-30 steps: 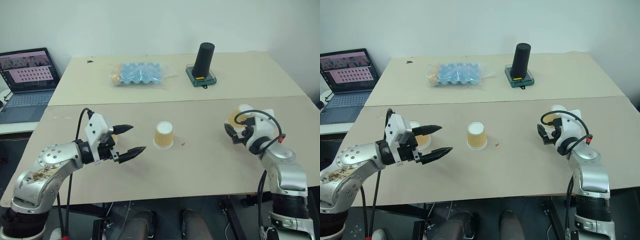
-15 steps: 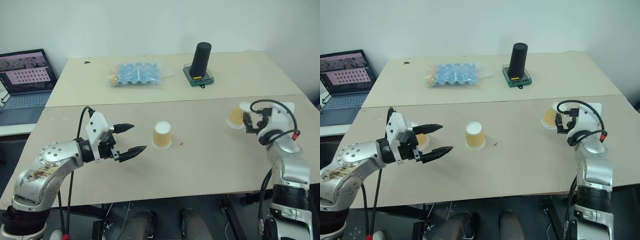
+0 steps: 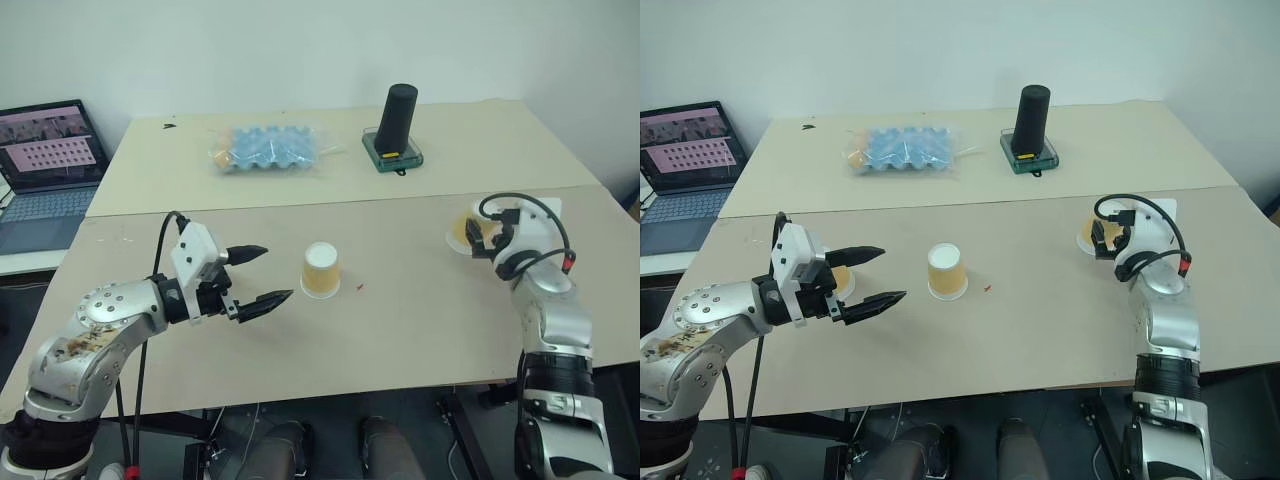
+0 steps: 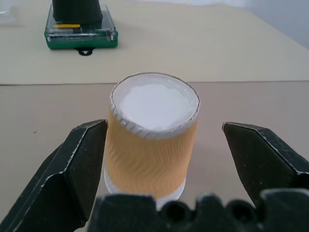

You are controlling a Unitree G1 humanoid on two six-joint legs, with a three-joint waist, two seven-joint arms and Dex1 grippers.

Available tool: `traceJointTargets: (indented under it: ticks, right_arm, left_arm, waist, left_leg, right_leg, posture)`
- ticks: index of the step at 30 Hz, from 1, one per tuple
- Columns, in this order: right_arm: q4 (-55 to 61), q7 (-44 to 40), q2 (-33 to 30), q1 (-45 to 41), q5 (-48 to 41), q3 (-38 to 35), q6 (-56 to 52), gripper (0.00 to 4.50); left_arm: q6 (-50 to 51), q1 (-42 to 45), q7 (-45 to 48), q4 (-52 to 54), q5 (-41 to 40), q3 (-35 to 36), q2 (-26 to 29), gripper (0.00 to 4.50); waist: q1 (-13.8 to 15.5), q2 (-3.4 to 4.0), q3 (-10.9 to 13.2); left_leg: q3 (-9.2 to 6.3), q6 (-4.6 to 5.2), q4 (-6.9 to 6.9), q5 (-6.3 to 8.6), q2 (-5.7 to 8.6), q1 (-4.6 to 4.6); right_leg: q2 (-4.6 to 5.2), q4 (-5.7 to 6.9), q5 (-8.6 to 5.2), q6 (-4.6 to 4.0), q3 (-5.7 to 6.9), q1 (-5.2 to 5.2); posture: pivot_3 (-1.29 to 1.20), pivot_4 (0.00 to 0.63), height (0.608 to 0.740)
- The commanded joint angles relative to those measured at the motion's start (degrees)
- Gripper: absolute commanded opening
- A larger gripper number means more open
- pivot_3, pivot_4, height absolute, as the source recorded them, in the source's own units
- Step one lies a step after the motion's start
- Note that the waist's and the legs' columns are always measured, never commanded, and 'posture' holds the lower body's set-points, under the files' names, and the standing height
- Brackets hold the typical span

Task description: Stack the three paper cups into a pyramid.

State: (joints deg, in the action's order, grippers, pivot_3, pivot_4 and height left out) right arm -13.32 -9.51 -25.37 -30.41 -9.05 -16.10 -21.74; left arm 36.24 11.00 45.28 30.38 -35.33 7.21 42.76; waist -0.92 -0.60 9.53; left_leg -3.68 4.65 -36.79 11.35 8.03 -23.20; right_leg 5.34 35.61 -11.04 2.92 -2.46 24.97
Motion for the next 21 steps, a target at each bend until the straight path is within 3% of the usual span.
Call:
traceJointTargets:
  ticks: [1, 14, 20, 21]
  right_arm:
    - [-2.9, -0.3, -0.4, -3.6, 0.3, 0.0, 3.7, 4.43]
    - [-8.2, -0.3, 0.0, -6.1, -0.6, 0.5, 6.8, 4.43]
    - [-7.7, -0.9, 0.0, -6.2, -0.8, 0.8, 7.2, 2.77]
    - [-7.6, -1.2, 0.0, -6.1, -0.8, 1.1, 6.9, 2.74]
  left_arm:
    - [-0.5, 0.1, -0.3, 1.0, 0.0, 0.9, 0.3, 4.5]
    - [-0.3, -0.4, -1.1, 1.2, -0.2, 1.5, 0.6, 4.5]
    - [-0.1, -0.6, -1.3, 1.2, -0.3, 1.5, 0.5, 4.5]
    - [-0.1, -0.6, -1.2, 1.2, -0.3, 1.5, 0.5, 4.5]
  waist:
    - [0.1, 0.0, 0.0]
    - [0.1, 0.0, 0.0]
    - [0.1, 0.0, 0.0]
    - [0.1, 0.0, 0.0]
  left_leg:
    - [0.02, 0.0, 0.0, 0.0, 0.0, -0.01]
    - [0.02, 0.01, 0.0, 0.0, 0.0, -0.01]
    - [0.02, 0.0, 0.0, 0.0, 0.0, -0.01]
    - [0.02, 0.0, 0.0, 0.0, 0.0, -0.01]
  right_leg:
    - [0.01, 0.01, 0.0, 0.0, -0.01, 0.01]
    - [0.01, 0.03, 0.0, 0.0, -0.02, 0.02]
    - [0.0, 0.05, 0.0, 0.0, -0.02, 0.03]
    - [0.0, 0.05, 0.0, 0.0, -0.02, 0.03]
  posture:
    - [0.0, 0.15, 0.74]
    - [0.0, 0.15, 0.74]
    - [0.0, 0.15, 0.74]
    - [0.0, 0.15, 0.74]
